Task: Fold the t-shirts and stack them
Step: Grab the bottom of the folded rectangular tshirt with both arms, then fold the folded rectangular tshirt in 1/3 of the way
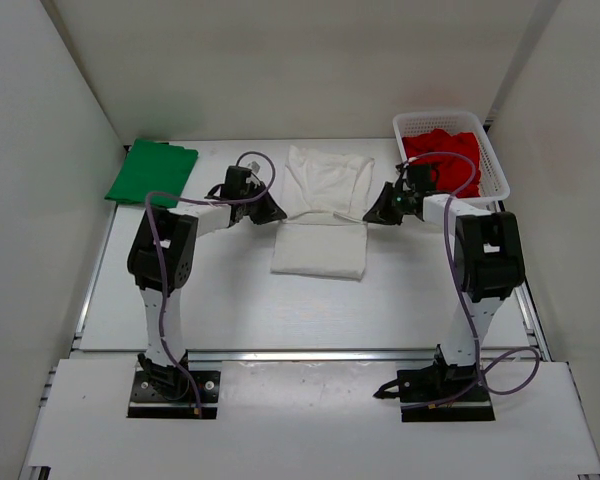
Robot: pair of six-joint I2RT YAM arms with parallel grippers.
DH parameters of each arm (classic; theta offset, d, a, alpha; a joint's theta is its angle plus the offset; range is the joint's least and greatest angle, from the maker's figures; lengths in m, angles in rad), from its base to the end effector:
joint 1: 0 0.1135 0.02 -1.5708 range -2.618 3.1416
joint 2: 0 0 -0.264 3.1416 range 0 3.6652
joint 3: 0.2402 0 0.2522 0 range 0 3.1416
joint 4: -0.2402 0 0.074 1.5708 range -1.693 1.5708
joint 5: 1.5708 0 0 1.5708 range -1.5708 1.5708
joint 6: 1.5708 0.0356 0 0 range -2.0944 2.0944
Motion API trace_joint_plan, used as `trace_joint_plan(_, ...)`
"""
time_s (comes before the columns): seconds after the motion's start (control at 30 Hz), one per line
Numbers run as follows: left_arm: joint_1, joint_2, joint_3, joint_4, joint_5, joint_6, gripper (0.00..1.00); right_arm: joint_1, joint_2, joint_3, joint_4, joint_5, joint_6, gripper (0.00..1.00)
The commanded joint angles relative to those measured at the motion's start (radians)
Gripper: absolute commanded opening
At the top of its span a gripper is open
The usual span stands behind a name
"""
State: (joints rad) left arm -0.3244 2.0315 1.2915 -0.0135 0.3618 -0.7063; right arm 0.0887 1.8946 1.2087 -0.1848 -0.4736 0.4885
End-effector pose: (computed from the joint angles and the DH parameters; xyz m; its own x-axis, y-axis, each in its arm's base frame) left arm 0.4102 -0.1512 0.1557 -0.8456 -0.3560 -0.3976 -0.0080 0.7533 -0.6576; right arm 0.3966 0.0516 0.1742 -0.8470 0.3440 -0.4052 0.0294 0.7916 0.6104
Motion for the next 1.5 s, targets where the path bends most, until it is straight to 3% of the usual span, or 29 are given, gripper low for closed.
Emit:
trace_joint_plan(0.0, 0.036, -0.007, 0.016, 0.063, 0.038, -0.036, 0.15, -0.01, 0.024, 0.058, 0.044, -0.011, -0.013, 0.01)
trace_joint_plan(0.1, 0.047, -0.054, -0.02, 0.136, 0.06, -0.067, 0.32, -0.006, 0.006, 0.063, 0.047, -0.002, -0.014, 0.15)
trace_joint_plan(0.17, 0.057, -0.117, -0.092, 0.208, 0.068, -0.094, 0.47, 0.003, -0.026, 0.068, 0.039, 0.027, -0.025, 0.32)
trace_joint_plan(0.23, 0.05, -0.218, -0.147, 0.221, 0.048, -0.091, 0.5, 0.026, -0.081, 0.055, 0.031, 0.081, -0.03, 0.37)
trace_joint_plan(0.3, 0.036, -0.308, -0.261, 0.269, 0.01, -0.099, 0.47, 0.055, -0.159, -0.007, 0.054, 0.127, -0.019, 0.35)
trace_joint_plan(0.37, -0.022, -0.375, -0.359, 0.335, 0.003, -0.113, 0.43, 0.086, -0.192, -0.067, 0.126, 0.124, -0.013, 0.11)
trace_joint_plan(0.43, -0.068, -0.393, -0.411, 0.333, -0.01, -0.092, 0.4, 0.126, -0.19, -0.09, 0.165, 0.078, -0.004, 0.0)
trace_joint_plan(0.7, -0.107, -0.318, -0.581, 0.399, 0.049, -0.101, 0.33, 0.295, -0.002, 0.02, 0.15, 0.041, -0.019, 0.0)
trace_joint_plan(1.13, -0.16, -0.389, -0.745, 0.423, 0.039, -0.085, 0.32, 0.267, 0.187, 0.225, 0.026, 0.155, -0.097, 0.0)
trace_joint_plan(1.47, -0.194, -0.476, -0.828, 0.442, 0.01, -0.088, 0.33, 0.324, -0.107, -0.084, 0.175, 0.167, -0.074, 0.0)
